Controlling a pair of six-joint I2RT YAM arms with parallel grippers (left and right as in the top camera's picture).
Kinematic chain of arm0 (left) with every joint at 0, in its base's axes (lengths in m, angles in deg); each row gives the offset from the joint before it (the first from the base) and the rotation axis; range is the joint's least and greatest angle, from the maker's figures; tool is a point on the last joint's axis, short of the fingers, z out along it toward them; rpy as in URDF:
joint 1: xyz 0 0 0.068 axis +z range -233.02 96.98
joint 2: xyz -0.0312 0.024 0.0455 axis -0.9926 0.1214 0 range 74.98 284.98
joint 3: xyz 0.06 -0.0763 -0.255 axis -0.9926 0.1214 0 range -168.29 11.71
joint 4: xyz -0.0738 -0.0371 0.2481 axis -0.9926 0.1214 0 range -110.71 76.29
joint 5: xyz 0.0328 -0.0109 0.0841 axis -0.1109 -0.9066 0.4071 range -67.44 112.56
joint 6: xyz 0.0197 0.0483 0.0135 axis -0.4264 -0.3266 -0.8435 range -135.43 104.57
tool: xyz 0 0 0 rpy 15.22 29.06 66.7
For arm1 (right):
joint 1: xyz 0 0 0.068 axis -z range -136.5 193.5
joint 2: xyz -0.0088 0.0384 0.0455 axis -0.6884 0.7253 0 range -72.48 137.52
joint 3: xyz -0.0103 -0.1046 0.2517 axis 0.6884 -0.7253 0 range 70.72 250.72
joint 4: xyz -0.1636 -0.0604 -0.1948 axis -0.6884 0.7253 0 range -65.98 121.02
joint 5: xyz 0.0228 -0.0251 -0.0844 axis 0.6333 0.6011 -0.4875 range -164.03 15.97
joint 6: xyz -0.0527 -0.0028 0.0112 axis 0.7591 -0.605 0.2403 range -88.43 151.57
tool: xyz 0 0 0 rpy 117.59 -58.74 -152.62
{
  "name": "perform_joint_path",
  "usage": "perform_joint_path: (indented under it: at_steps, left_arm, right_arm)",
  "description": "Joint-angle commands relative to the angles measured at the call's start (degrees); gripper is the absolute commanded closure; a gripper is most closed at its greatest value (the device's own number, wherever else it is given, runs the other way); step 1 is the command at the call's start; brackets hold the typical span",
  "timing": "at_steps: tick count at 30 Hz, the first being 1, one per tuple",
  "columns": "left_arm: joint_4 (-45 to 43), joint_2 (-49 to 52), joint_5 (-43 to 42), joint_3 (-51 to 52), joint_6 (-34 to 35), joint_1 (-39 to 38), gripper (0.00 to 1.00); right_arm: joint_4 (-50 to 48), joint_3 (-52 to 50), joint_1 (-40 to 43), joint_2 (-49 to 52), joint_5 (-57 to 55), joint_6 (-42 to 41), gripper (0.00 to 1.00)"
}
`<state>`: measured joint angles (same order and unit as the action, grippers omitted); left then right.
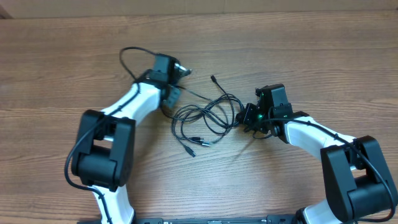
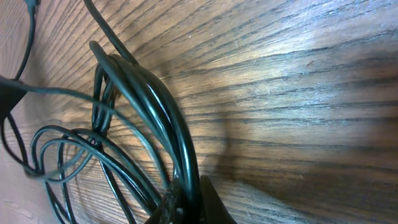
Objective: Untangle cables
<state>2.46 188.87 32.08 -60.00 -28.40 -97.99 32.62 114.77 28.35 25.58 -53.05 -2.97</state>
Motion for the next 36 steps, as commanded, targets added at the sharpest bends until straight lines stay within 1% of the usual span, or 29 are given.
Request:
perform_joint_path:
  at_steps: [1,2,4,6,7,8,10,12,13,14,15,16,17,18,20,22,24,25,26,27,28,30,31,33,36]
  left_arm:
    - [1.88,-5.16,3.23,0.15,14.43,5.49,0.89]
    - [2.56,-6.82,1.49,0.15,15.96,7.26,0.89]
    - [3.58,-11.17,-6.62,0.15,18.47,12.04,0.88]
    - [3.63,-13.33,-12.35,0.15,20.17,15.06,0.88]
    - [3.65,-13.97,-14.36,0.15,20.92,16.15,0.87]
    - [3.67,-15.02,-18.56,0.15,22.43,18.34,0.85]
    - [3.67,-15.78,-24.94,0.15,24.3,21.18,0.83]
    - [3.65,-15.8,-35.17,0.17,26.77,25.22,0.83]
    - [3.67,-15.76,-36.61,0.2,26.93,25.88,0.83]
    - [3.8,-15.76,-40.39,0.2,26.97,27.69,0.83]
    - [3.8,-15.76,-42.32,0.2,26.97,28.48,0.8]
    - [3.82,-15.76,-44.78,0.2,26.91,29.09,0.66]
    - [4.09,-15.76,-47.01,0.2,26.47,29.33,0.49]
    - [4.42,-15.76,-47.71,0.2,25.53,29.29,0.41]
    - [5.57,-15.76,-48.06,0.2,23.08,28.17,0.36]
    - [5.79,-15.76,-48.09,0.22,23.06,26.73,0.28]
    - [5.6,-15.76,-48.09,0.22,23.12,24.74,0.13]
    - [5.62,-15.76,-48.06,0.24,23.3,23.71,0.16]
    - [5.73,-15.67,-48.02,0.37,23.3,22.4,0.25]
    - [5.46,-15.52,-47.65,0.42,23.3,21.11,0.31]
    - [5.25,-15.28,-46.71,0.42,23.74,19.45,0.32]
    - [5.44,-14.88,-41.75,0.39,28.55,15.65,0.44]
    - [5.79,-14.84,-39.82,0.39,30.16,14.43,0.47]
    - [6.86,-14.84,-35.06,-0.35,33.2,10.4,0.49]
    - [13.6,-14.75,-27.17,-6.43,35.54,3.69,0.47]
  right_arm:
    - [-0.11,-0.61,-0.37,0.39,-0.85,-0.15,0.96]
    - [-0.11,-0.61,-0.37,0.39,-0.85,-0.15,0.96]
    - [-0.11,-0.61,-0.37,0.39,-0.83,-0.15,0.96]
    - [-0.11,-0.61,-0.37,0.39,-0.83,-0.17,0.96]
    - [-0.11,-0.61,-0.37,0.39,-0.83,-0.17,0.96]
    - [-0.09,-0.61,-0.37,0.39,-0.83,-0.17,0.96]
    - [-0.09,-0.61,-0.37,0.39,-0.83,-0.17,0.96]
    - [-0.09,-0.61,-0.37,0.39,-0.83,-0.15,0.96]
    - [-0.09,-0.61,-0.37,0.39,-0.83,-0.15,0.96]
    - [-0.09,-0.61,-0.37,0.39,-0.83,-0.15,0.96]
    - [-0.09,-0.61,-0.37,0.39,-0.83,-0.17,0.96]
    - [-0.09,-0.61,-0.37,0.39,-0.83,-0.17,0.96]
    - [-0.11,-0.61,-0.37,0.39,-0.83,-0.17,0.96]
    - [-0.11,-0.61,-0.37,0.39,-0.83,-0.17,0.96]
    - [-0.2,-0.61,-0.37,0.39,-0.79,-0.2,0.96]
    - [-0.28,-0.61,-0.37,0.39,-0.79,-0.2,0.96]
    - [-0.26,-0.61,-0.37,0.39,-0.79,-0.17,0.96]
    - [-0.22,-0.61,-0.37,0.39,-0.79,-0.17,0.96]
    - [-0.15,-0.61,-0.37,0.39,-0.81,-0.17,0.96]
    - [-0.15,-0.61,-0.37,0.39,-0.79,-0.17,0.96]
    - [-0.15,-0.61,-0.37,0.39,-0.79,-0.17,0.96]
    - [-0.26,-0.61,-0.37,0.39,-0.79,-0.2,0.96]
    - [-0.26,-0.61,-0.37,0.39,-0.79,-0.2,0.96]
    - [-0.26,-0.61,-0.37,0.39,-0.79,-0.2,0.96]
    - [-0.26,-0.61,-0.37,0.39,-0.79,-0.17,0.96]
